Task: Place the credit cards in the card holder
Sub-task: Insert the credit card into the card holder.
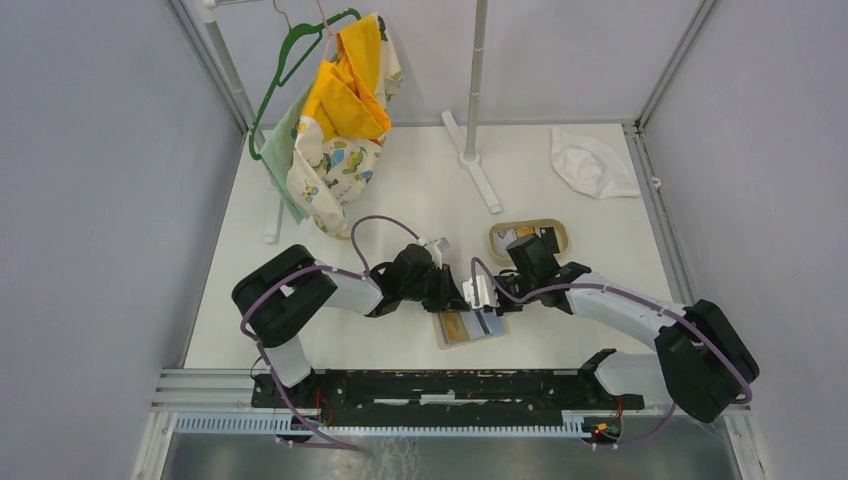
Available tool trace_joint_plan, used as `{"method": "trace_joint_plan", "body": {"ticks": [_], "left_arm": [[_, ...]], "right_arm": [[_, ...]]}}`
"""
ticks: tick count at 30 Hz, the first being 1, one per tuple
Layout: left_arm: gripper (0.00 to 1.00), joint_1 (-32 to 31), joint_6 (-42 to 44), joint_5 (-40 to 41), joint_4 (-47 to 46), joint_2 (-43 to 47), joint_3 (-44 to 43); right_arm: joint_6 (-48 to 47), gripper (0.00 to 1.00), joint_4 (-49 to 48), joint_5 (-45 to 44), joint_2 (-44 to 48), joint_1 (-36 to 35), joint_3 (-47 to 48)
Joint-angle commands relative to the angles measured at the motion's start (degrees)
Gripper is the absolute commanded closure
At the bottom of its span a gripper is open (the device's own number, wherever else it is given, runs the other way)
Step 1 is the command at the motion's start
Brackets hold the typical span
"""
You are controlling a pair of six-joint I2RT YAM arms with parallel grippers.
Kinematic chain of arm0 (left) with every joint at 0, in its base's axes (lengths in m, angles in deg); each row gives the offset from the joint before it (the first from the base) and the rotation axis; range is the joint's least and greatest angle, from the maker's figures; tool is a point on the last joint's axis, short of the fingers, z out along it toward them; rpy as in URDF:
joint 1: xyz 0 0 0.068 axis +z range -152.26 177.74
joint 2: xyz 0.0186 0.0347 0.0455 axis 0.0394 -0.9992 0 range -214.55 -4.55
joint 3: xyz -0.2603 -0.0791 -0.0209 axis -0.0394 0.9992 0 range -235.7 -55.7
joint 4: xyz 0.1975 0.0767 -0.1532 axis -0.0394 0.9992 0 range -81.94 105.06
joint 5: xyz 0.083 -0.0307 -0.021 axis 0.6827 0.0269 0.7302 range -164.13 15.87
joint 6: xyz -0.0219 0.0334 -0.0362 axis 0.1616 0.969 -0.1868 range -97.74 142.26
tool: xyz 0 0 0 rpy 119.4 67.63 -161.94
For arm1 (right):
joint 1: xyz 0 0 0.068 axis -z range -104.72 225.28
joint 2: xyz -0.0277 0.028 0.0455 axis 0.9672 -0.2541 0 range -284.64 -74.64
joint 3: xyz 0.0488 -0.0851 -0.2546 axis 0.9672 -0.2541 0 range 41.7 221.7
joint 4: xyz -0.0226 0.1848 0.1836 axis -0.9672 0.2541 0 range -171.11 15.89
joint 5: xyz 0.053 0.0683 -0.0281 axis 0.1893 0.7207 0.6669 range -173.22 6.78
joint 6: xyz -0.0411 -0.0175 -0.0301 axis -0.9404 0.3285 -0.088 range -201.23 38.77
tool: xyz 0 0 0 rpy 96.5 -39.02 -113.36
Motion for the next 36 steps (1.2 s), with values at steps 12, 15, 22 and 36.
{"method": "trace_joint_plan", "body": {"ticks": [12,15,22,36], "left_arm": [[0.78,0.41,3.74,1.69,3.32,-1.54,-0.19],[0.78,0.40,3.73,1.62,3.10,-1.60,-0.11],[0.77,0.36,3.73,1.41,2.84,-1.62,-0.02],[0.75,0.32,3.82,1.11,2.53,-1.56,0.02]], "right_arm": [[6.63,0.96,-14.37,4.03,4.34,-13.68,-3.92],[7.92,0.97,-16.23,0.17,3.36,-16.52,-3.79],[6.63,0.97,-14.28,-9.49,-0.89,-22.27,-1.60],[2.67,0.97,-5.77,-15.72,-3.75,-24.13,2.96]]}}
